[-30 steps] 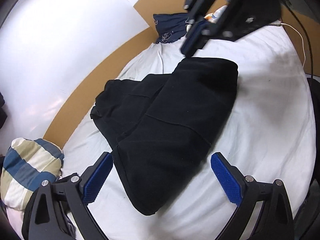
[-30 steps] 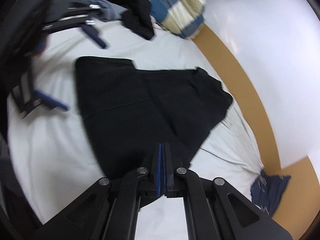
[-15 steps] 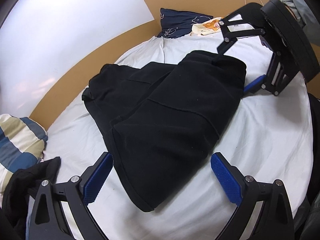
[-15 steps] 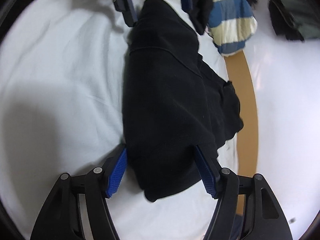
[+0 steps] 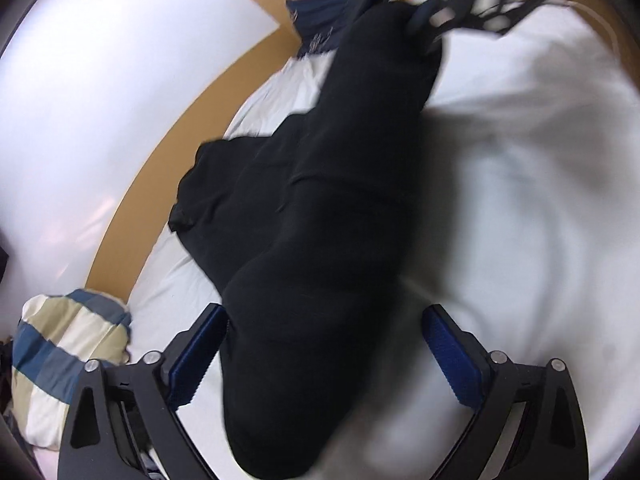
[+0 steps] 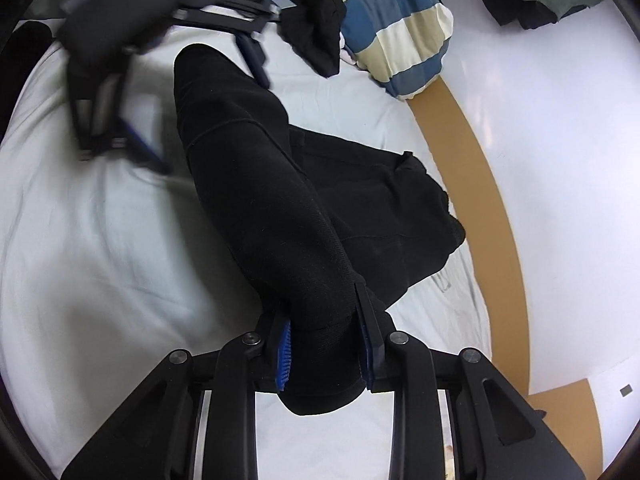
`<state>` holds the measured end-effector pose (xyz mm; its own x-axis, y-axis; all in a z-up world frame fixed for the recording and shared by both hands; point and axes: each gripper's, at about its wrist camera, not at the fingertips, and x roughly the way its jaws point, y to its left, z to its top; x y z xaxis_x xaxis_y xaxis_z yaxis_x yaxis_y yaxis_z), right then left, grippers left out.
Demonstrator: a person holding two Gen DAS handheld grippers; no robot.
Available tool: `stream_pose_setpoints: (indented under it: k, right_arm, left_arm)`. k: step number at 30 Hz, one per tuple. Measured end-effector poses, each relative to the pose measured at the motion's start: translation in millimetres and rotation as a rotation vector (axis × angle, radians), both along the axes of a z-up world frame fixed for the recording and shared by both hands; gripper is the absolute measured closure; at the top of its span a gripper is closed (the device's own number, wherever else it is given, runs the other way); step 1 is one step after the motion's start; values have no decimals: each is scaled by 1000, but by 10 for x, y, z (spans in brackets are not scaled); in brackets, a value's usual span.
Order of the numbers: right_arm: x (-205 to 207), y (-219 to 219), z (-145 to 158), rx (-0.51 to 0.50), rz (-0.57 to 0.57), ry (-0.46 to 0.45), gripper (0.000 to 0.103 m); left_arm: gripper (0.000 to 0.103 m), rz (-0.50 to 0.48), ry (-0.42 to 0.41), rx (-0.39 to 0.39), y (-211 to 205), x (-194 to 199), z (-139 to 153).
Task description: Fold clothes
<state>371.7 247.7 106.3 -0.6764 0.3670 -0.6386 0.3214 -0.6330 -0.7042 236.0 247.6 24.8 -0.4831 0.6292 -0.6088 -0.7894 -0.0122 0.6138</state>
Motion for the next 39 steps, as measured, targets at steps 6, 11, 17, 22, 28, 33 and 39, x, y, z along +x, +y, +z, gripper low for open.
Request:
stream_pose_setpoints:
  k: [6,11,17,22,28,33,39]
  right_arm:
    - [60,5,-192,-45,9,-11,59]
    - [66,-82,-420,-39,-34,-18,63]
    - [581,-320,-106,-73,6,-35,75]
    - [1070,-549,245,-211,78,-161,75]
    - [854,-364,516,-321,38,-134,75]
    - [476,-142,661,-336,-32,-64,73]
    - [-79,342,511,-450,-176,-20,67]
  left_arm:
    - [69,18,-253,36,48,-287,229]
    - [76,12,-284,10,11,-141,300]
    - [76,-82,-303,-13,-267,216,488]
    - [76,-239,-283,-75,-735,792,645]
    - [70,-244,-404,-66,-932,795,879]
    - [50,-41,-547,59,-699,263,964]
    - [31,207,-676,159,-325,-469,783]
